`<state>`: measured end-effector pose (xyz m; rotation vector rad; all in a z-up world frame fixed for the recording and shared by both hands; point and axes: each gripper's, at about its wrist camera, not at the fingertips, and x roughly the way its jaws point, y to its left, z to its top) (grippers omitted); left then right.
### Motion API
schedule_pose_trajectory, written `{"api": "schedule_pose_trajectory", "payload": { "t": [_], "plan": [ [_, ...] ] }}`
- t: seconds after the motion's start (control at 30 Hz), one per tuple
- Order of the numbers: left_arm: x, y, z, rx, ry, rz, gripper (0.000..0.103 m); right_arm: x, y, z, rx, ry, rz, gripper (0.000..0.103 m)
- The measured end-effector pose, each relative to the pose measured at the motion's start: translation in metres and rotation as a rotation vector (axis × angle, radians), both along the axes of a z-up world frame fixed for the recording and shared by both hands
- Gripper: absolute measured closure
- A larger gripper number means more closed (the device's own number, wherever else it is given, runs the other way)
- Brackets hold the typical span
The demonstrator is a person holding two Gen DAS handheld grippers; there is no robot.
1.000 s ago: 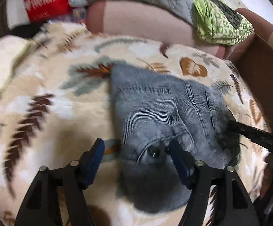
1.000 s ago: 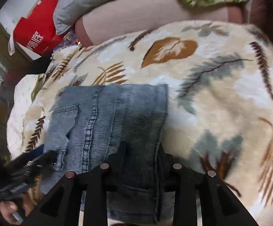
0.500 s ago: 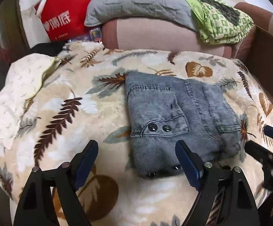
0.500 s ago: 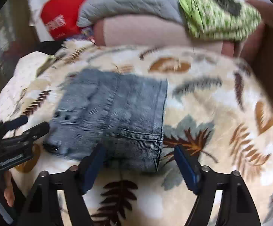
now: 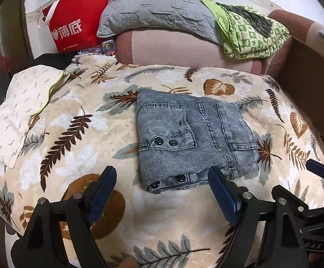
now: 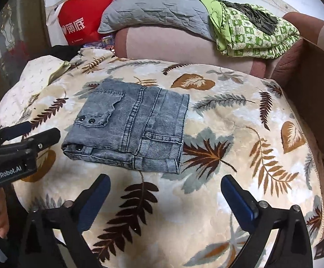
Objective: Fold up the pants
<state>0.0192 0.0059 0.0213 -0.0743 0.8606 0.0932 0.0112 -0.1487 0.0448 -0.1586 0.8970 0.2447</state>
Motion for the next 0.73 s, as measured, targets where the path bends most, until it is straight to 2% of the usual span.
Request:
{"api": "schedule_pose_trajectory", "payload": {
  "t": [0.3, 0.57, 0.73],
  "plan": [
    [0.003, 0.002, 0.002, -0.034, -0.007, -0.013, 0.018, 0.002, 0.007, -0.006, -0.016, 0.016, -0.011, 0.000],
    [0.004, 0.004, 0.006, -0.051, -0.028, -0.011, 0.003, 0.006, 0.005, -0.009, -0.029, 0.025, -0.037, 0.000],
    [0.011, 0.003, 0.008, -0.059, -0.024, -0.024, 0.002, 0.007, 0.007, -0.011, -0.031, 0.030, -0.035, 0.000]
  ]
}}
